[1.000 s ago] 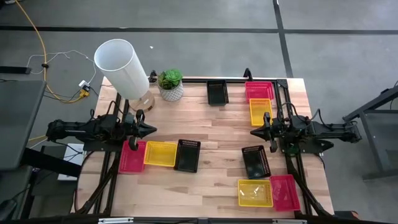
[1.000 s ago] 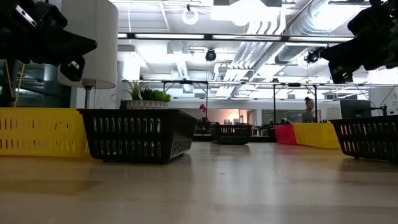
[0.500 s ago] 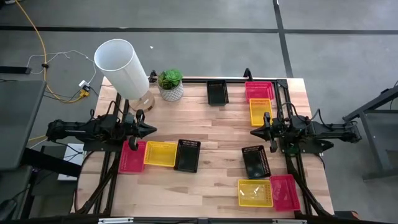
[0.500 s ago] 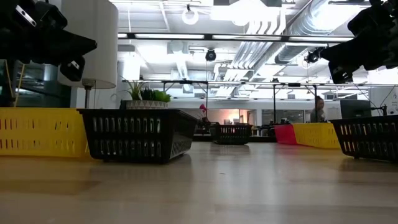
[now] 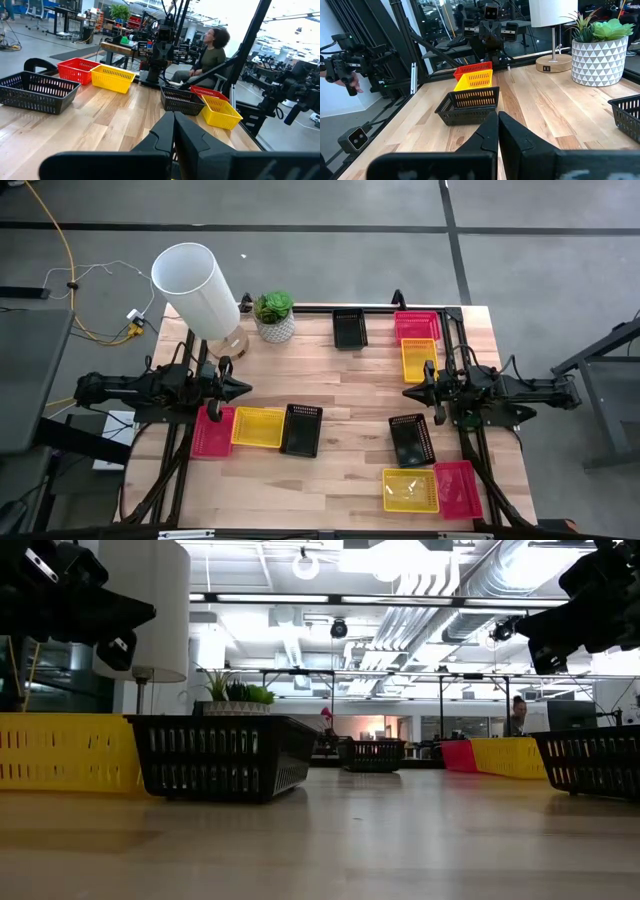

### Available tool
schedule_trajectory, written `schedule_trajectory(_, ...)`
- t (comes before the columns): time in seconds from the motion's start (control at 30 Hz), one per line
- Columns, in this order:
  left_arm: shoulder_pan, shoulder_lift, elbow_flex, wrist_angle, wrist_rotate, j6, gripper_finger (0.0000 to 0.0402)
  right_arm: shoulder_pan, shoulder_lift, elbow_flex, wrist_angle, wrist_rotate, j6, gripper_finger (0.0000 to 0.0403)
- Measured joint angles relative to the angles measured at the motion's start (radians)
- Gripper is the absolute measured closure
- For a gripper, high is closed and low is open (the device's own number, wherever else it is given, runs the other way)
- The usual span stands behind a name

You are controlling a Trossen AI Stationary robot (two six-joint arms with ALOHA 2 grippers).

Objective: Stack baskets by color

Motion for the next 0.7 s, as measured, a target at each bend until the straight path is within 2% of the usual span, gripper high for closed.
schedule_trajectory(0.23, 0.0, 0.0, 0.0, 0.006, 0.0, -0.008, 0.0401, 0.0, 0.0, 0.0, 0.0, 0.0, 0.0, 0.0402)
schedule_trajectory(0.3, 0.0, 0.0, 0.0, 0.025, -0.003, -0.071, 0.0401, 0.0, 0.0, 0.0, 0.0, 0.0, 0.0, 0.0402)
schedule_trajectory(0.43, 0.001, 0.025, -0.001, 0.213, -0.129, -0.203, 0.0401, 0.0, 0.0, 0.0, 0.0, 0.0, 0.0, 0.0402)
schedule_trajectory(0.57, -0.001, 0.117, 0.028, 0.385, -0.165, -0.202, 0.0401, 0.0, 0.0, 0.0, 0.0, 0.0, 0.0, 0.0402)
schedule_trajectory(0.7, -0.001, 0.302, 0.134, 0.355, -0.185, -0.229, 0.0401, 0.0, 0.0, 0.0, 0.0, 0.0, 0.0, 0.0402)
